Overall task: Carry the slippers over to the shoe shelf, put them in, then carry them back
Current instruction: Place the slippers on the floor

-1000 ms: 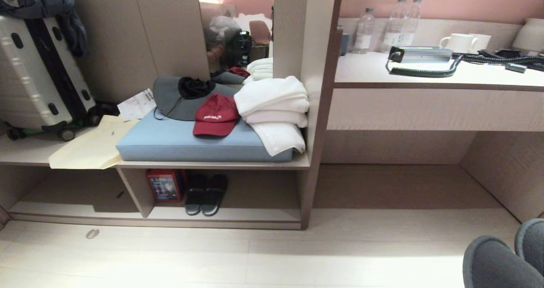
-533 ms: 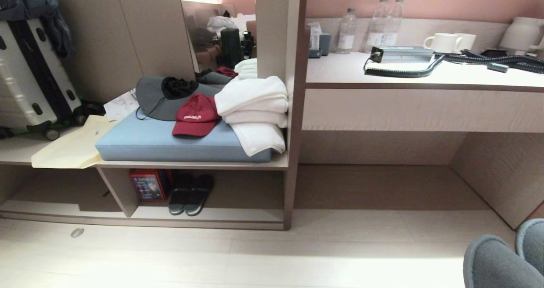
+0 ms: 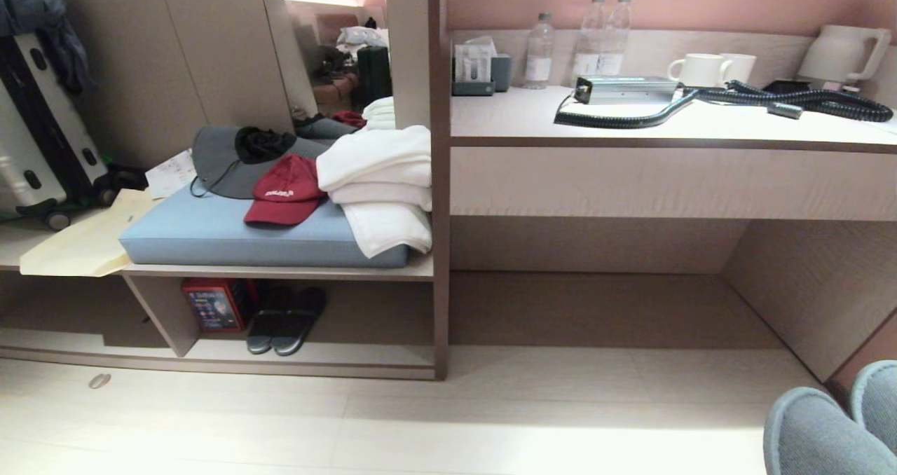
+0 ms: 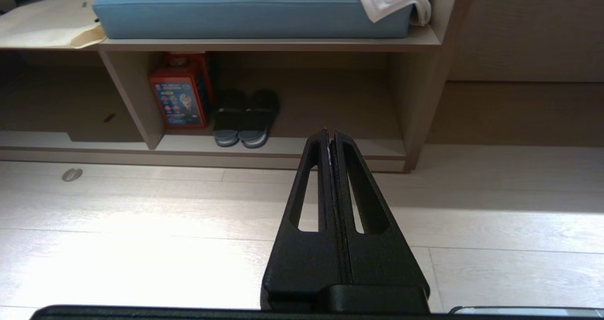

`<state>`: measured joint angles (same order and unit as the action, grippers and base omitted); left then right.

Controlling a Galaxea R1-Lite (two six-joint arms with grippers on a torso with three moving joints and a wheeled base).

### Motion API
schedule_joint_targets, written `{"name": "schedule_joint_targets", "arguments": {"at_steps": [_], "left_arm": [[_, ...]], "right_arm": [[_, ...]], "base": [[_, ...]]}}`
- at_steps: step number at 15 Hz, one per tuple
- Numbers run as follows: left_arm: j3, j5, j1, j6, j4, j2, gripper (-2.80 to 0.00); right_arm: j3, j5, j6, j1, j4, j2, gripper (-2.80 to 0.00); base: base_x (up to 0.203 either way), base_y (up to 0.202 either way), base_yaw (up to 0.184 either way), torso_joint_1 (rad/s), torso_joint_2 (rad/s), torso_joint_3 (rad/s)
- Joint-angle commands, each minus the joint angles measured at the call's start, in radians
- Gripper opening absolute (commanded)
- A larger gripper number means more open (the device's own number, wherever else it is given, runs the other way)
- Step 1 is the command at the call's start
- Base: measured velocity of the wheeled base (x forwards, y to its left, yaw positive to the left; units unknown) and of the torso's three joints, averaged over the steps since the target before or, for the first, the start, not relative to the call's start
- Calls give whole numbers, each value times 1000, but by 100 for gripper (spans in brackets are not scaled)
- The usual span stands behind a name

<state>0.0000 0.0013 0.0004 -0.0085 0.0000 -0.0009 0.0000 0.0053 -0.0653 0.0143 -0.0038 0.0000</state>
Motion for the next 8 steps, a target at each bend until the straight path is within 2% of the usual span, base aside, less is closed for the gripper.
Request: {"name": "schedule_joint_targets", "arguments": {"at_steps": [1, 8], "left_arm": [[0, 0, 1, -1, 0, 1, -280], [2, 0, 0, -1, 0, 1, -280]], "right_arm": [[0, 1, -1, 0, -1, 1, -280], [0, 1, -1, 0, -1, 0, -280]], "base": [[0, -196, -1, 6, 1, 2], [0, -197, 1, 3, 1, 2]]}}
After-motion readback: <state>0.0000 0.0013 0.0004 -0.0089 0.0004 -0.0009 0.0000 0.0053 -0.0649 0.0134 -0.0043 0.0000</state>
